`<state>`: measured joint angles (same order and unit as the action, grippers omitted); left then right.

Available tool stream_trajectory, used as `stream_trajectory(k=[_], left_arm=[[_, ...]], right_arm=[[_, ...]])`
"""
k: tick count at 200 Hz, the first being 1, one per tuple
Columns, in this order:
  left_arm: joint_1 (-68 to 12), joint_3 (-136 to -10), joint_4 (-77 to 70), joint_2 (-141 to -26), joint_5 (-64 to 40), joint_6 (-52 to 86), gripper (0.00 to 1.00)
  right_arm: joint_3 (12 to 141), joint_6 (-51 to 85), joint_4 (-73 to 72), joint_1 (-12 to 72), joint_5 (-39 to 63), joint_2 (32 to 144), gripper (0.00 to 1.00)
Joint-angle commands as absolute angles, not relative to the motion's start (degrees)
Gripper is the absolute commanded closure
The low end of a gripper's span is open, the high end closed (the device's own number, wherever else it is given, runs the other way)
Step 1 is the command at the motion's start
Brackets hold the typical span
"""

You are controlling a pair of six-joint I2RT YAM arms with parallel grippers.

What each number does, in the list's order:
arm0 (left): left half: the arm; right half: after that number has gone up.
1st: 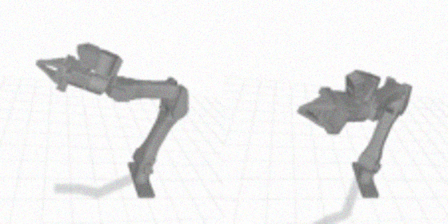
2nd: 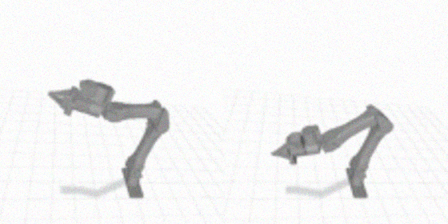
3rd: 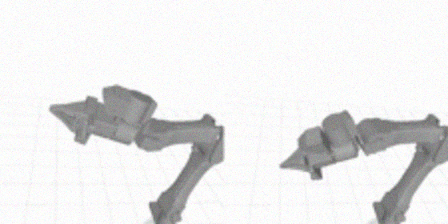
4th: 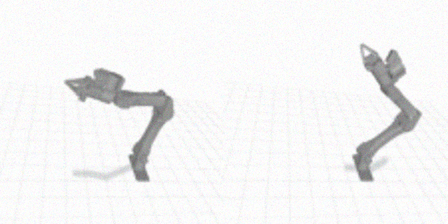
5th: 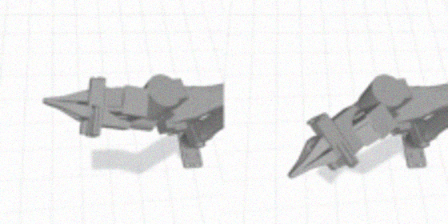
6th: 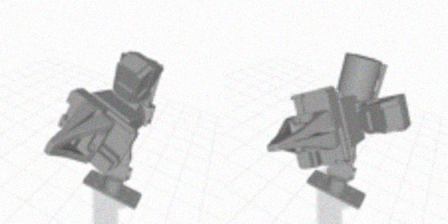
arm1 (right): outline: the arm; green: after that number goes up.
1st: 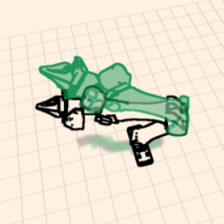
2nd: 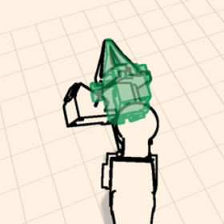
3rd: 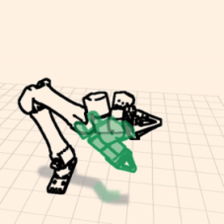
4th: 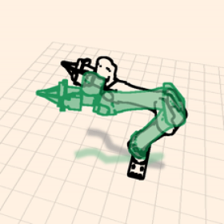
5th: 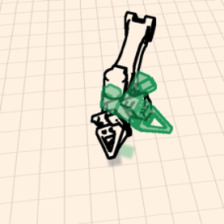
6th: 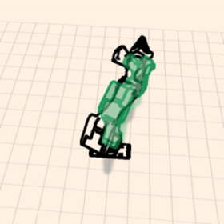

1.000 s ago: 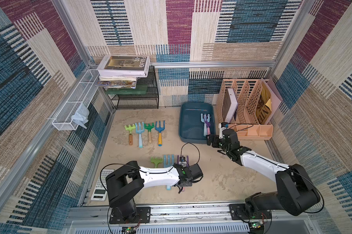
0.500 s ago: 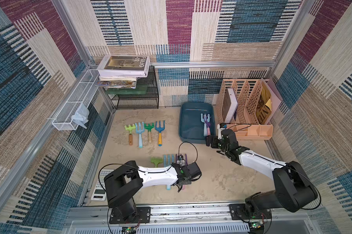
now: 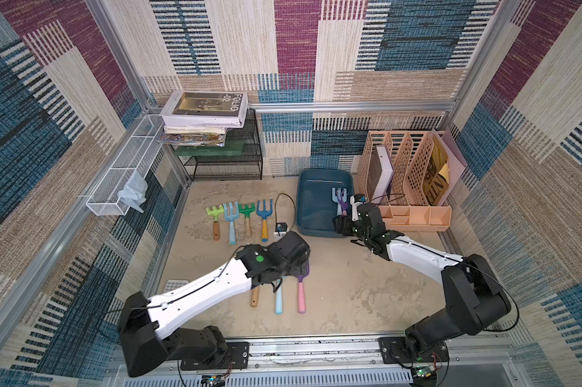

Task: Take the hand rake out of the storage box
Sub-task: Pick up the rake from the storage box.

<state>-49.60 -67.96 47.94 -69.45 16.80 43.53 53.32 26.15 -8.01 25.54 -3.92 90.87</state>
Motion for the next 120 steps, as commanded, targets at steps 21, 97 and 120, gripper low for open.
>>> stream_trajectory(k=[21,97,120], left_arm=[[-43.52,-69.46,57.59,-62.27,19.17,28.80,0.00],[-43.51,-63.98,57.66,-51.74,25.93,31.45,0.01],[-43.48,-62.62,56.31,-50.92,27.34,31.84,0.01]], right_arm=[[62.72,23.79,0.05,25.53,-9.04,98.95,0.34],[79.34,21.03,10.81,23.08,-15.11,115.10,0.43],[82.29,20.82,12.18,22.69,-15.21,118.39,0.45]])
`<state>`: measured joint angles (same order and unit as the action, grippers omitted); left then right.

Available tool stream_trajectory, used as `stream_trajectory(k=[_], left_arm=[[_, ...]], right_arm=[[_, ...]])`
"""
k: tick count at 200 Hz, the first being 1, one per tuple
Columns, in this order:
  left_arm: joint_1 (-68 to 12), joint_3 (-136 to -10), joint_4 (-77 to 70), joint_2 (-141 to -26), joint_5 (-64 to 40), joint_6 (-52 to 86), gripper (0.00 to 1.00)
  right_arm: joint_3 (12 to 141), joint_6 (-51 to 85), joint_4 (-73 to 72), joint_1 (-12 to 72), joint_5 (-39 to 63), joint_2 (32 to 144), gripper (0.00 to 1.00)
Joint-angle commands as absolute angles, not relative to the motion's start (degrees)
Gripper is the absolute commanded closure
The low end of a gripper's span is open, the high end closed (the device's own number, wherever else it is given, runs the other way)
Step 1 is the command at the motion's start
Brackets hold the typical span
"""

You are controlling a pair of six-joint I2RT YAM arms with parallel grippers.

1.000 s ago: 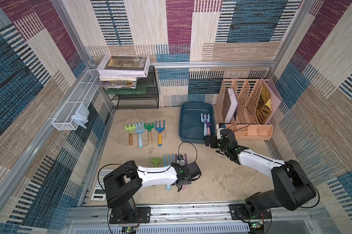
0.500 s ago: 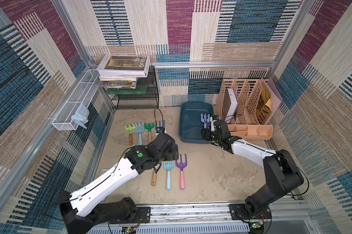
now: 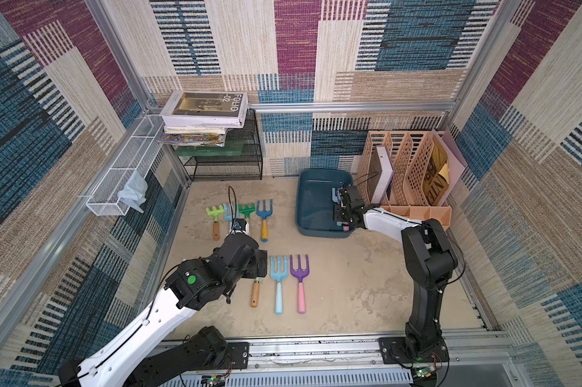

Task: Take the hand rake out of the storage box
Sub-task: Pick up the rake from the storage box.

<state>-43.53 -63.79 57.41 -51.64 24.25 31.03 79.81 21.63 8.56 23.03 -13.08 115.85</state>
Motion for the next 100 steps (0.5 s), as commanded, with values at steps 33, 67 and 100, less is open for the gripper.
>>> stream_trajectory(k=[33,67,100], left_arm=[[-43.42,-53.84,46.72,-52.73,33.80,30.57,0.01],[-40.73,-54.31,44.18,-61.04,31.51,28.85,0.01],[-34.40,-49.72,35.81,-63.20,21.10,26.67,0.01]], right_arm=[[86.64,19.75,14.68,22.54,-14.05,122.45,0.55],[86.97,18.66,14.51,22.40,-11.50,122.78,0.59],[87.06,18.81,14.01,22.69,-9.14,121.98,0.70]])
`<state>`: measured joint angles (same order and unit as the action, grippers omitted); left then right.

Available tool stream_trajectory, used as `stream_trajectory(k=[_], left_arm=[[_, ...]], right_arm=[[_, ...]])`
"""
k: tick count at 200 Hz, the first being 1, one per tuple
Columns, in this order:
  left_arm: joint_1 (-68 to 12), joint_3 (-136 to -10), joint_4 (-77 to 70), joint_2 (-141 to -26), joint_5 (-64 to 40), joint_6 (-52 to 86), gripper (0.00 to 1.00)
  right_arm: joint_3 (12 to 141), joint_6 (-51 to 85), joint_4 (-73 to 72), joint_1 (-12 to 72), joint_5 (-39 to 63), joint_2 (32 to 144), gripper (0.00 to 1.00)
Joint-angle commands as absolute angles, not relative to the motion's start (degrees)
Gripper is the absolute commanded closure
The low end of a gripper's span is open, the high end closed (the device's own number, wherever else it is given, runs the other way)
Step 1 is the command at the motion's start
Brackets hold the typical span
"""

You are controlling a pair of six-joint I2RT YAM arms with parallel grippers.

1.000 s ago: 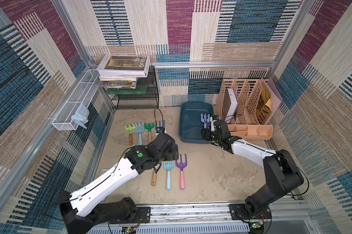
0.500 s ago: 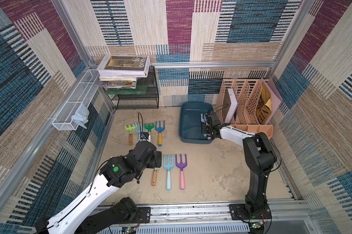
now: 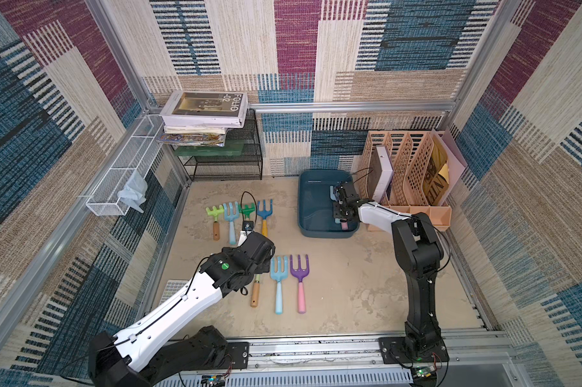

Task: Take the hand rake out of the storage box
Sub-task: Pick up the rake from the storage box.

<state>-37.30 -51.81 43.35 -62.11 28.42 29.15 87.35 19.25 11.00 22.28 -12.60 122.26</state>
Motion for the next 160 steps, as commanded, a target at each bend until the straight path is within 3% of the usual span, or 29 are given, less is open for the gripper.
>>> stream_trajectory(k=[1,26,65,124,160], left_arm=[[-34.21,-49.65,35.66,-63.24,20.88,26.69,0.01],[-31.28,-48.59,33.07,-65.01,15.92,26.24,0.01],[-26.56,-43.85,25.54,-66.17,9.31,24.66,0.01],[-21.53,-41.00,23.67,-65.46,10.26,25.20,0.01],[-21.36,-40.49,23.03,-64.51,10.24,25.36,0.01]], right_arm=[[87.03,18.81,13.95,22.73,-9.05,121.90,0.71],[86.16,18.95,13.46,23.26,-8.72,119.79,0.82],[85.61,18.82,13.54,24.05,-9.44,117.73,0.87],[85.08,18.81,15.15,26.22,-13.21,112.74,1.00],[80.75,18.53,15.42,30.42,-22.39,105.45,1.00]])
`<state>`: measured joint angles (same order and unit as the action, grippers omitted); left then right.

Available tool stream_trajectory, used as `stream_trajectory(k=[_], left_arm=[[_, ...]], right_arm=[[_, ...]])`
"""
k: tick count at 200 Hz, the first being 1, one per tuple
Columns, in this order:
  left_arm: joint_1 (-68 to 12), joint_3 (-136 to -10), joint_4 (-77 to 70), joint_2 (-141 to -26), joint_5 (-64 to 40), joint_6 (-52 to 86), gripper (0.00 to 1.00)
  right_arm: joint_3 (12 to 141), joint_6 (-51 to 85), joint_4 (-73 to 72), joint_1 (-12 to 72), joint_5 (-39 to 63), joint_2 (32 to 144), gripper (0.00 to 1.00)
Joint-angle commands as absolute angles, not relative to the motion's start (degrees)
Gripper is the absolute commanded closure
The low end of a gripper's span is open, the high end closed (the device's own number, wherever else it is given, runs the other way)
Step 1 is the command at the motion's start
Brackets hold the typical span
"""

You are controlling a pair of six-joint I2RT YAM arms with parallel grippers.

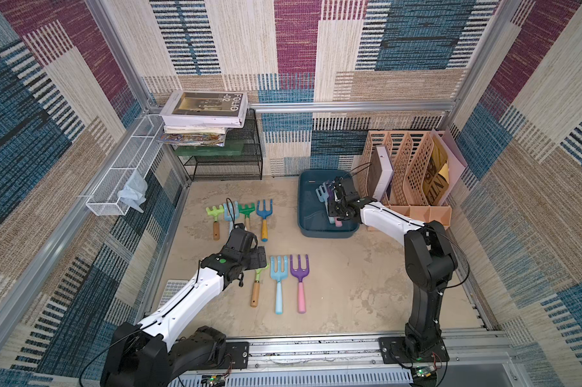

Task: Take the hand rake out of the storage box
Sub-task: Pick up the rake from the storage box, then place the rake at the center of the board.

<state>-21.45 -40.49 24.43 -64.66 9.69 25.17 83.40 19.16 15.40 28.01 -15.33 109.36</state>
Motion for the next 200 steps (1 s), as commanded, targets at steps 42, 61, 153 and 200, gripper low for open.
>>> stream_trajectory(k=[42,61,153,200], left_arm=[[-21.18,-40.67,23.29,-65.04,10.18,25.52,0.01],[-21.18,-40.52,23.20,-64.73,10.33,25.63,0.01],[-21.18,-40.52,23.85,-64.35,11.74,26.65,0.01],[-21.18,-40.35,23.88,-64.13,11.34,26.65,0.01]], right_arm=[[79.16,20.86,21.17,33.84,-29.09,102.22,1.00],[74.95,24.22,22.89,38.24,-32.06,96.98,1.00],[42.35,51.65,27.83,65.02,-32.01,76.49,1.00],[40.81,48.78,21.15,62.96,-27.79,86.25,1.00]])
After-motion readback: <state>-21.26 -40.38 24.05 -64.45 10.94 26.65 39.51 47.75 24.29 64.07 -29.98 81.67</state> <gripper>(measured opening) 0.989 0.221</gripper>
